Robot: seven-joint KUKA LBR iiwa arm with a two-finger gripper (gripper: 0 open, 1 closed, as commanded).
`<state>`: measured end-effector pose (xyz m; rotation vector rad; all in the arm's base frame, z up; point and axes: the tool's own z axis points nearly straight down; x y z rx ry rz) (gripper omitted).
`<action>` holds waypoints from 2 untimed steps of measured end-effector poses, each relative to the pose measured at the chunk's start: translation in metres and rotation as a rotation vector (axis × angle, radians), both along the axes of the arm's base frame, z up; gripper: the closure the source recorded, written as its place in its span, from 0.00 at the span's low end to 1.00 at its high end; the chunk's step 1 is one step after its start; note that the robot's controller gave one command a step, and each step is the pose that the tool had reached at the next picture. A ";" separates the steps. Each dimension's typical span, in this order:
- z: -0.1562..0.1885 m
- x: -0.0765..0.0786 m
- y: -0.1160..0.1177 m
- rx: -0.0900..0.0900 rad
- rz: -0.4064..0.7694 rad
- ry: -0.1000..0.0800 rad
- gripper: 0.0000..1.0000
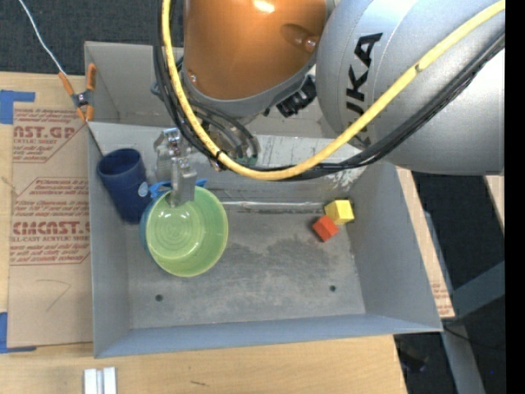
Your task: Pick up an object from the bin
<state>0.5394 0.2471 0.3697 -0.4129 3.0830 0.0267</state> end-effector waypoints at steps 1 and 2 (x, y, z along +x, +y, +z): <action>-0.009 0.005 0.000 0.004 -0.115 0.001 1.00; -0.075 0.011 -0.020 0.000 -0.047 0.003 1.00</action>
Offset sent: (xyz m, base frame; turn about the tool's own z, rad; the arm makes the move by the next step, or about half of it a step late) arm 0.0046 -0.0011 -0.0083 0.1165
